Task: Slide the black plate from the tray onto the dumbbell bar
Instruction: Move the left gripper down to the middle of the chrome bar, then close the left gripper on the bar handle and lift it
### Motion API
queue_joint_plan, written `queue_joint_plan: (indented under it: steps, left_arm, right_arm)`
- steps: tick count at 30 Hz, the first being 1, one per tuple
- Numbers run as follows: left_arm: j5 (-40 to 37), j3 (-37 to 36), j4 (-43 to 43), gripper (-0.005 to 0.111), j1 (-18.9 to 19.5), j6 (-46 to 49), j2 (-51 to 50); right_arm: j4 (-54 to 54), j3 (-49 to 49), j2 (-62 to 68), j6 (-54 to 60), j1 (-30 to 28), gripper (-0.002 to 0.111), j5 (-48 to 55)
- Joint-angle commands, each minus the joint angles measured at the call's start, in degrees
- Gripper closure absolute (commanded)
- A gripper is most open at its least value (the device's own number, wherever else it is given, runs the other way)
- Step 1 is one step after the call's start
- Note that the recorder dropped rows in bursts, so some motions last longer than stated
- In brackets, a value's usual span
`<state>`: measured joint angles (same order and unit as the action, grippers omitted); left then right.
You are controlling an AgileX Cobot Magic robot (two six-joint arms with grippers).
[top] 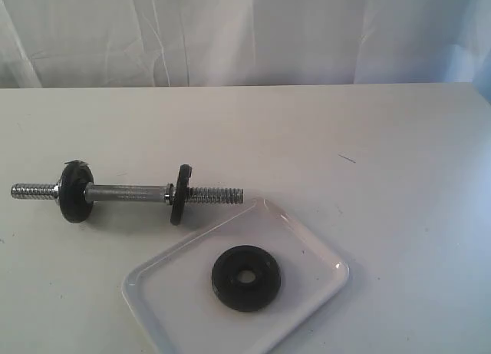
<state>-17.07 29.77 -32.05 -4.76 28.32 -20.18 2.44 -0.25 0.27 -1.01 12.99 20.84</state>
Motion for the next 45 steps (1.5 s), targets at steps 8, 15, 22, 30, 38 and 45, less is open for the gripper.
queue_joint_plan:
  steps: [8,15,22,30,38,45]
  left_arm:
    - [-16.3,24.1,-12.2,0.048,-0.6,44.9,-37.1]
    - [-15.1,27.0,-12.3,0.050,-6.4,68.4,-52.3]
    - [-9.3,27.0,-9.9,0.035,-7.4,68.4,-61.9]
    - [-6.4,27.0,-4.9,0.035,-7.7,73.5,-68.9]
    - [3.2,27.0,-4.7,0.035,-13.5,76.9,-74.2]
    - [5.8,27.0,-3.4,0.035,-14.2,76.9,-78.7]
  right_arm:
    - [0.4,0.2,-0.3,-0.3,-0.4,0.108,-0.9]
    - [0.4,0.2,-0.3,-0.3,-0.4,0.108,-0.9]
    - [0.4,0.2,-0.3,-0.3,-0.4,0.108,-0.9]
    - [0.4,0.2,-0.3,-0.3,-0.4,0.108,-0.9]
    - [0.4,0.2,-0.3,-0.3,-0.4,0.108,-0.9]
    - [0.4,0.2,-0.3,-0.3,-0.4,0.108,-0.9]
